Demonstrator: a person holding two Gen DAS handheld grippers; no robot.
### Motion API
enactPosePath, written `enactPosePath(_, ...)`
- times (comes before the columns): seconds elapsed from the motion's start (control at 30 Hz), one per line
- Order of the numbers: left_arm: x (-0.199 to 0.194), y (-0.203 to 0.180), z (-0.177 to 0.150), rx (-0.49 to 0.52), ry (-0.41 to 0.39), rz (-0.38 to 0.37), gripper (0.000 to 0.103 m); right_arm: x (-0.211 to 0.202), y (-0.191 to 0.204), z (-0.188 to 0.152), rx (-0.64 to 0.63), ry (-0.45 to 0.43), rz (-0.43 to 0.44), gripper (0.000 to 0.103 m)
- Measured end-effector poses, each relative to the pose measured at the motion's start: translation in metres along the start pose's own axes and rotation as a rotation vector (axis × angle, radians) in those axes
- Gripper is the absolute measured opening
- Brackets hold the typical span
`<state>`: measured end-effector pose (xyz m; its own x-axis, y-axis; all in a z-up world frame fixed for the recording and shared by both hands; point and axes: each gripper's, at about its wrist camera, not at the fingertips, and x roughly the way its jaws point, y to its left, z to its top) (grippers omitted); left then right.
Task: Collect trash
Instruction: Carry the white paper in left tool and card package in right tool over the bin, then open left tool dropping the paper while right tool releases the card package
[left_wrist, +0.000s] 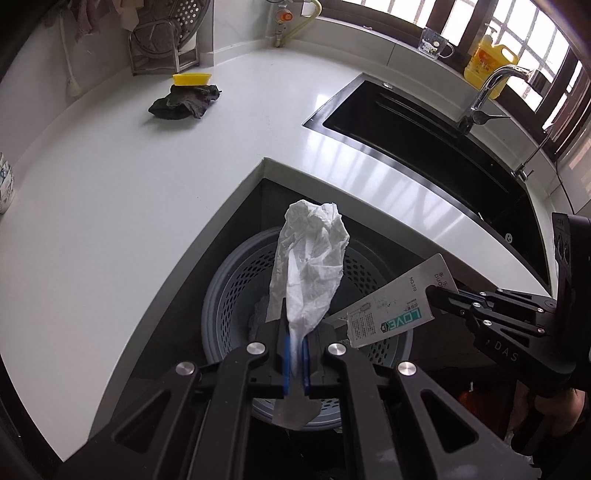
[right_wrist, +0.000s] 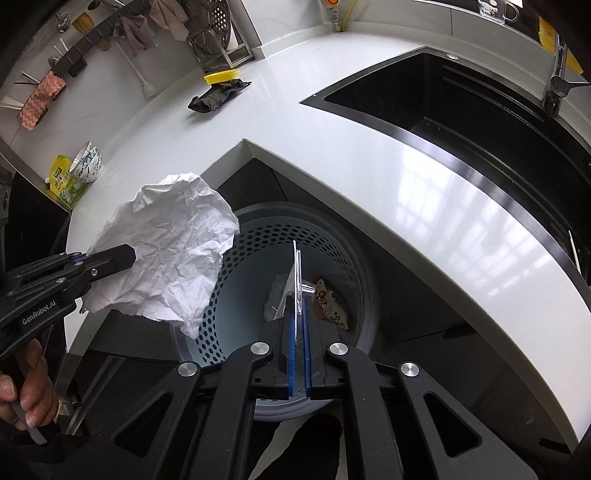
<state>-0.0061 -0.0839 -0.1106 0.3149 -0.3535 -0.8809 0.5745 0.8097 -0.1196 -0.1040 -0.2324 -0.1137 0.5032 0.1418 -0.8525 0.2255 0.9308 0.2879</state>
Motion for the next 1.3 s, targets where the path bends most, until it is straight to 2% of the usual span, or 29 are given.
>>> enactPosePath(0.47, 0.041, -0.009, -0.012, -0.03, 0.077, 0.037, 0.006, 0.026, -0.011, -0.001, 0.007, 0.038, 0.003, 0.004)
enactPosePath(0.77, 0.06, -0.005, -0.018, -0.056, 0.096, 0.105, 0.006, 0.055, -0.01, 0.0, 0.006, 0.099, 0.01, 0.005)
enactPosePath(0.8, 0.061, -0.004, -0.019, -0.064, 0.1, 0.11, 0.008, 0.058, -0.009, 0.0, 0.005, 0.106, 0.006, 0.006)
enactPosePath(0.83, 0.062, -0.003, -0.019, -0.072, 0.105, 0.116, 0.014, 0.059, -0.009, -0.001, 0.005, 0.107, 0.004, 0.007)
enactPosePath(0.87, 0.062, -0.001, -0.02, -0.079, 0.107, 0.125, 0.019, 0.061, -0.008, 0.0, 0.006, 0.108, 0.011, 0.016)
enactPosePath(0.9, 0.061, 0.0, -0.021, -0.083, 0.103, 0.135, 0.035, 0.06, -0.008, 0.0, 0.004, 0.102, 0.012, 0.029)
enactPosePath(0.93, 0.059, 0.0, -0.022, -0.087, 0.094, 0.148, 0.056, 0.06, -0.006, 0.0, -0.002, 0.093, 0.004, 0.033)
enactPosePath(0.97, 0.056, 0.002, -0.024, -0.092, 0.079, 0.16, 0.064, 0.06, -0.005, 0.0, -0.007, 0.09, 0.001, 0.037)
enactPosePath(1.0, 0.054, 0.002, -0.024, -0.096, 0.065, 0.163, 0.068, 0.061, -0.005, 0.0, -0.008, 0.094, 0.003, 0.037)
enactPosePath(1.3, 0.048, 0.002, -0.029, -0.11, 0.071, 0.184, 0.068, 0.062, -0.007, -0.004, -0.001, 0.099, 0.005, 0.037)
